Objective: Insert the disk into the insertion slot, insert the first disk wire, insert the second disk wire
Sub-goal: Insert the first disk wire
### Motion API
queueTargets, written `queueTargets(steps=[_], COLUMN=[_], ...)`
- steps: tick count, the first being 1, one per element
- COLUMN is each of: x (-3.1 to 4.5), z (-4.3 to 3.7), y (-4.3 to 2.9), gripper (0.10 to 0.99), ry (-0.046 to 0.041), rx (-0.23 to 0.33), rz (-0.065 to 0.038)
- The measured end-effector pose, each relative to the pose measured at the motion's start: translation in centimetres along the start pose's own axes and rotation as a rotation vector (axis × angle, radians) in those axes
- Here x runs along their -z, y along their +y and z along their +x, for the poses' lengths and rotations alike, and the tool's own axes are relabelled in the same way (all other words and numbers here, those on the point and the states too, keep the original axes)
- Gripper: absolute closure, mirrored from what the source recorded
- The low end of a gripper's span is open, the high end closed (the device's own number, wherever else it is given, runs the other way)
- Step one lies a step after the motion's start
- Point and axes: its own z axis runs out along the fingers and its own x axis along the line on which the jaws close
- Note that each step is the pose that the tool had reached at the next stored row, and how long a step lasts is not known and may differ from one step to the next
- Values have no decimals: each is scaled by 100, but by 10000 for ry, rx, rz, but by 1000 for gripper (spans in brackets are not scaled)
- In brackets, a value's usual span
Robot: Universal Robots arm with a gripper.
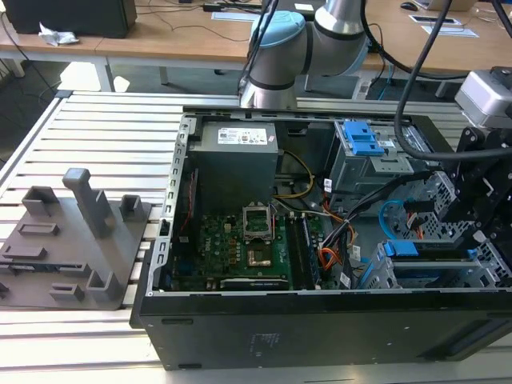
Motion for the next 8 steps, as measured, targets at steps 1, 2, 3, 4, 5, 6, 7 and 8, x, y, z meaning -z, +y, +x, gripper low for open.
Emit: queueTargets(steps=[1,2,3,4,5,6,7,8], x=[26,35,35,37,37,37,37,37], z=[0,0,-1,-1,-1,-2,-2,-8], y=[1,2,2,2,2,2,2,2], gripper=[667,667,667,667,667,667,667,667], ry=[1,0,-2,1,1,1,1,0], rx=[0,0,0,0,0,0,0,0], rz=[0,0,0,0,0,0,0,0])
